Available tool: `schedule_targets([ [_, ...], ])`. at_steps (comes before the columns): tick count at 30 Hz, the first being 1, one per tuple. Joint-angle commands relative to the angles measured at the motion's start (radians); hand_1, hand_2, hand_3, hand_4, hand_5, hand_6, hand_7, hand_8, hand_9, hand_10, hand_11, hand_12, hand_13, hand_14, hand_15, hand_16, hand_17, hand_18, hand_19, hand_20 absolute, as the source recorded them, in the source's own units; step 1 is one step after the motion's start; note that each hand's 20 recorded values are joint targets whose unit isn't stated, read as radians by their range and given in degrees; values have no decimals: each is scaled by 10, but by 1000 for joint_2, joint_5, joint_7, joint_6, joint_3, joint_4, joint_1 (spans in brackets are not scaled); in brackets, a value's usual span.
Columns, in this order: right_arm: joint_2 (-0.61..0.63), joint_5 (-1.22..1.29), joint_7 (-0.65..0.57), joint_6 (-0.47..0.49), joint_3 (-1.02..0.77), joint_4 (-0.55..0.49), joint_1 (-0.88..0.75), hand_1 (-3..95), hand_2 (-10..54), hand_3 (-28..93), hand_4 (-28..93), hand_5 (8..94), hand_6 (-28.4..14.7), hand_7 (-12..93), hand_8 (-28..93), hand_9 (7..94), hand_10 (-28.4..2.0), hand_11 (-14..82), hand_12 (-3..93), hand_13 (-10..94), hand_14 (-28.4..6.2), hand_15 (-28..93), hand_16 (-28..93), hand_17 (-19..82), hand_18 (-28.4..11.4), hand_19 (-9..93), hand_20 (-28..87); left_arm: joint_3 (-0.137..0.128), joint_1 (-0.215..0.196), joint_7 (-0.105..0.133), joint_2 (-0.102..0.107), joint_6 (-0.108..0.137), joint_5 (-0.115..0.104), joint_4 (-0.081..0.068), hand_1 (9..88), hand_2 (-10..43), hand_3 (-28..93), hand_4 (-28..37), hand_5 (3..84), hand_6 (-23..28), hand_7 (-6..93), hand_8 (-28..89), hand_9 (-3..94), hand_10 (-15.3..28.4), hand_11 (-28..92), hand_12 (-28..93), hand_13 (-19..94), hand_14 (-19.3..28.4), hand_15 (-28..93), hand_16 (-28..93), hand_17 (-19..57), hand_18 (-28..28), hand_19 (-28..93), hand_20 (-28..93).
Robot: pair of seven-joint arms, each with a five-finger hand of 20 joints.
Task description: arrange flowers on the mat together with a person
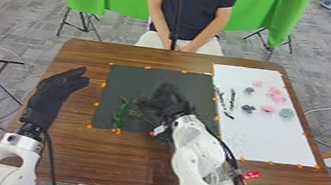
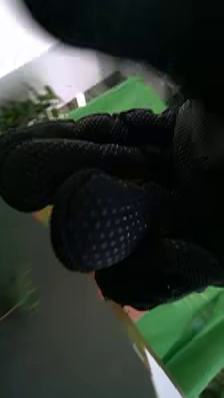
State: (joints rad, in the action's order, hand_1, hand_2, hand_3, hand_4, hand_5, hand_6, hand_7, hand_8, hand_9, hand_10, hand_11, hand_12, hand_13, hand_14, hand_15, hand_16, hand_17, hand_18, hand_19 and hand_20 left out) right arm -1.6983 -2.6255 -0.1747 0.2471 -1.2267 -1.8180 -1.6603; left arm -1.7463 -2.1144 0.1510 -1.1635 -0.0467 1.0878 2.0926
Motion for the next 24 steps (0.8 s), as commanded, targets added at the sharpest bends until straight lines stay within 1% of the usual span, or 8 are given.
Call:
schedule_targets([
  [1,46,33,-50,33,-43,-95,-35,291,-73,717,-120,849,3,219,-108,937,-106,326,171,937,-26,559,202,703,-109,932,402,-8,-21,-6,-11,-14,-4,-2,246,-55,614,-225,450,51,90,-48,431,131,182,169,306,170,132,70,-2,147,87,181],
  [3,50,28,-76,67,-56,-90,-40,281,-14,736,-90,853,0,209,-108,937,-110,333,173,937,-28,561,203,703,-112,932,410,-8,-20,-5,-12,-15,-3,-2,245,-56,615,-225,449,50,89,-48,431,131,183,170,306,170,132,70,-2,147,87,181],
  [6,58,-10,-116,140,-66,-90,-39,280,27,743,-56,857,-3,196,-105,937,-112,352,173,937,-29,576,203,705,-118,932,425,-9,-18,-6,-13,-15,-3,-3,245,-55,614,-226,449,49,89,-48,431,131,183,170,305,169,129,69,-2,147,87,181],
  [8,66,-35,-132,170,-63,-94,-39,292,72,742,-51,858,-4,185,-97,937,-112,397,173,937,-26,616,209,717,-124,932,465,-10,-20,-7,-13,-13,-4,-2,245,-53,613,-226,449,49,89,-47,431,132,182,170,305,169,129,70,-2,147,87,181],
  [10,74,-57,-144,195,-58,-102,-36,299,91,738,-55,851,-3,176,-74,937,-111,424,171,937,-25,641,214,722,-129,932,501,-10,-18,-8,-13,-14,-4,-3,246,-53,612,-226,449,50,89,-48,431,132,182,170,305,169,129,71,-2,147,86,181],
  [12,80,-65,-155,230,-55,-116,-35,312,114,725,-69,834,-4,166,-55,937,-105,480,171,937,-21,695,218,731,-140,932,569,-9,-15,-11,-13,-17,-4,-3,246,-53,613,-225,449,50,89,-48,431,131,182,169,305,169,130,71,-2,147,86,180],
  [15,83,-54,-170,284,-48,-124,-26,322,126,710,-73,828,-5,163,-64,937,-103,505,167,937,-21,720,214,738,-147,932,610,-9,-13,-12,-13,-17,-3,-4,247,-52,611,-226,449,50,89,-48,431,131,182,169,306,169,130,71,-3,147,87,181],
  [24,84,-30,-182,352,-3,-120,-31,333,132,696,-74,818,-8,157,-56,937,-102,535,160,937,-16,747,210,751,-147,932,640,-12,-21,-10,-14,-15,-4,0,247,-51,611,-225,449,51,88,-47,432,132,182,169,306,169,131,71,-2,147,87,180],
])
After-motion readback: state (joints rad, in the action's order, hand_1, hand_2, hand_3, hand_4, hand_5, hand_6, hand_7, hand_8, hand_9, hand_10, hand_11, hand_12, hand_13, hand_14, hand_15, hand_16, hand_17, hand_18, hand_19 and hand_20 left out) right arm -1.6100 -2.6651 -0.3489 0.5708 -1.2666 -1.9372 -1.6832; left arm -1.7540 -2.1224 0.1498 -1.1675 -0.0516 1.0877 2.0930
